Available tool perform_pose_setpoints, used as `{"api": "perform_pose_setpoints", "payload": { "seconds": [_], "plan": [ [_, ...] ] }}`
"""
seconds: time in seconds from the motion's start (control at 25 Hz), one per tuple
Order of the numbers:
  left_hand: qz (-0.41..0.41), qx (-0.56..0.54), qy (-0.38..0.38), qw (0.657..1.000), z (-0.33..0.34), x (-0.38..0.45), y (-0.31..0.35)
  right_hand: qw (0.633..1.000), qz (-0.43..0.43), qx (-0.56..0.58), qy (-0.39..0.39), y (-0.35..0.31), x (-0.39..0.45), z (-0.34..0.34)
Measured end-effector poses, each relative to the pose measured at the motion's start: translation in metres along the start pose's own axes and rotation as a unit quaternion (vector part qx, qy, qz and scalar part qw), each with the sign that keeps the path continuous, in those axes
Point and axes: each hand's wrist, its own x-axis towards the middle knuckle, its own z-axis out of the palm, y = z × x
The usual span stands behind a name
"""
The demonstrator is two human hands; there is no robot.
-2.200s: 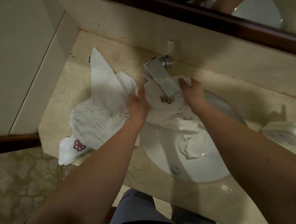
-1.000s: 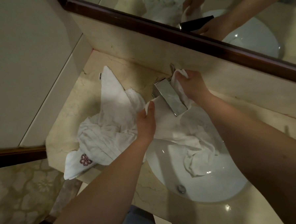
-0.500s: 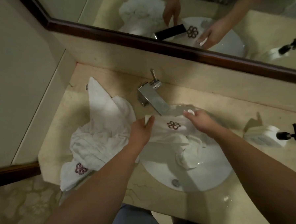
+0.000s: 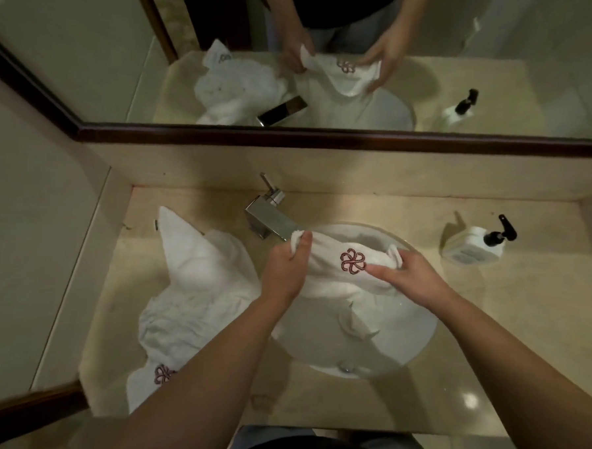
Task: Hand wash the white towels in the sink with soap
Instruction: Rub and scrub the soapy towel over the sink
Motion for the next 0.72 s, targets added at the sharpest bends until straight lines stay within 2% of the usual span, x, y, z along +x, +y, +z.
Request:
{"api": "perform_pose_setpoints", "payload": {
  "seconds": [0.08, 0.24, 0.36, 0.52, 0.72],
  "plan": [
    [0.012, -0.018, -0.012, 1.000, 0.001, -0.007, 0.020, 1.000, 0.001, 0.003, 0.004, 0.003, -0.011, -0.012],
    [0.010, -0.070, -0.020, 0.997, -0.002, -0.027, 0.063, 0.991, -0.077, 0.105, 0.037, -0.011, -0.047, -0.038],
    [0.039, -0.094, 0.045, 0.994, 0.002, -0.047, 0.093, 0.977, -0.122, 0.157, 0.074, -0.019, -0.069, -0.051],
    [0.082, -0.172, 0.139, 0.972, 0.017, -0.073, 0.128, 0.943, -0.154, 0.257, 0.141, -0.045, -0.092, -0.055],
    [0.087, -0.227, 0.130, 0.961, 0.010, -0.088, 0.151, 0.897, -0.131, 0.394, 0.152, -0.085, -0.120, -0.061]
  ]
}}
